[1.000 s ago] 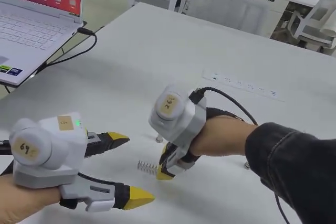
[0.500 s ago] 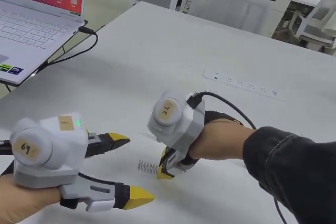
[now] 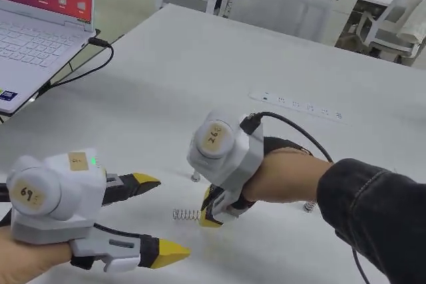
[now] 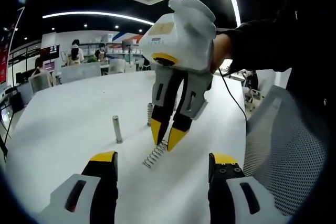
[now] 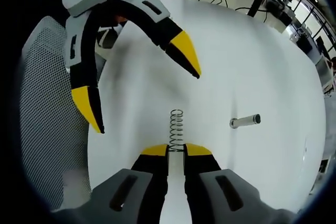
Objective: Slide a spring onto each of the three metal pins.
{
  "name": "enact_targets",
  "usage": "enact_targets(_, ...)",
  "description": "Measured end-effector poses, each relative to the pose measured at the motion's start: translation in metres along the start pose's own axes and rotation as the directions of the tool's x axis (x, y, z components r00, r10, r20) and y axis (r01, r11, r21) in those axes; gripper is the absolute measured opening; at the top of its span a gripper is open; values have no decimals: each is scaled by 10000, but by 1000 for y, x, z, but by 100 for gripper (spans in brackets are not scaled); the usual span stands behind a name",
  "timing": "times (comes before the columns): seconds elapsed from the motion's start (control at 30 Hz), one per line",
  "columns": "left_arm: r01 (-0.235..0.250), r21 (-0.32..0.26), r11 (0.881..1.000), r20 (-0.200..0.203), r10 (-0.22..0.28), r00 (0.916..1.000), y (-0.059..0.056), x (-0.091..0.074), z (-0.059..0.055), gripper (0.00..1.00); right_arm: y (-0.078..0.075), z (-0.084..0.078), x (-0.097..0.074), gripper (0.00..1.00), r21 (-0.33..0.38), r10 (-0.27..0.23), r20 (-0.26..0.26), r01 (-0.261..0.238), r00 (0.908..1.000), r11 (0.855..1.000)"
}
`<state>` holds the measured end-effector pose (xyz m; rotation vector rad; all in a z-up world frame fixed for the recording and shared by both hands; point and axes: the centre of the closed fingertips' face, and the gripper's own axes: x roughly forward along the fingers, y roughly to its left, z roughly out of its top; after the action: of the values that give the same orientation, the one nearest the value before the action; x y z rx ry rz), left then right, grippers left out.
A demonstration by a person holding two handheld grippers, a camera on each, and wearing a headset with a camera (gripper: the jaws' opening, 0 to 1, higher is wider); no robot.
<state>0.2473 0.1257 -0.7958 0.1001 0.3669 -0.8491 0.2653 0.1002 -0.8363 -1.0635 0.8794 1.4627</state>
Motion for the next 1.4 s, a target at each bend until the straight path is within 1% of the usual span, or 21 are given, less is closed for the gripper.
enact_targets(0.07, 99, 85, 9999, -52, -99, 9999, -3, 2, 1, 64, 4, -1, -5, 8, 3, 47, 37, -47, 10000, 10000)
enact_targets(0.13, 158, 173, 9997, -88, -156, 9998, -4, 3, 2, 63, 10, -1, -11, 8, 94, 223, 203, -225, 9995, 9997)
enact_targets(0.27, 380, 366, 9986, -141, -375, 9992, -10, 6, 5, 58, 18, -5, -22, 8, -21, 285, 215, -284, 9994, 9996)
enact_targets(0.5, 1024, 805, 9915, -274, -1005, 9946, -20, 13, 8, 44, 27, -7, -36, 8, -45, 488, 242, -487, 9985, 9988)
enact_targets(0.6, 1219, 964, 9878, -298, -1196, 9924, -24, 15, 10, 38, 30, -7, -40, 8, -106, 506, 223, -504, 9985, 9987)
enact_targets(0.77, 1491, 1200, 9815, -306, -1464, 9887, -27, 17, 12, 30, 34, -7, -47, 8, -217, 567, 232, -562, 9981, 9982)
enact_targets(1.0, 1832, 1452, 9723, -260, -1813, 9831, -33, 20, 16, 19, 35, -7, -51, 8, -292, 585, 218, -579, 9980, 9979)
enact_targets(1.07, 1899, 1528, 9698, -302, -1875, 9818, -35, 20, 15, 17, 37, -7, -51, 8, -342, 616, 211, -609, 9979, 9976)
enact_targets(1.4, 2042, 1611, 9656, -374, -2008, 9789, -37, 20, 14, 6, 39, -6, -51, 8, -497, 690, 176, -681, 9975, 9964)
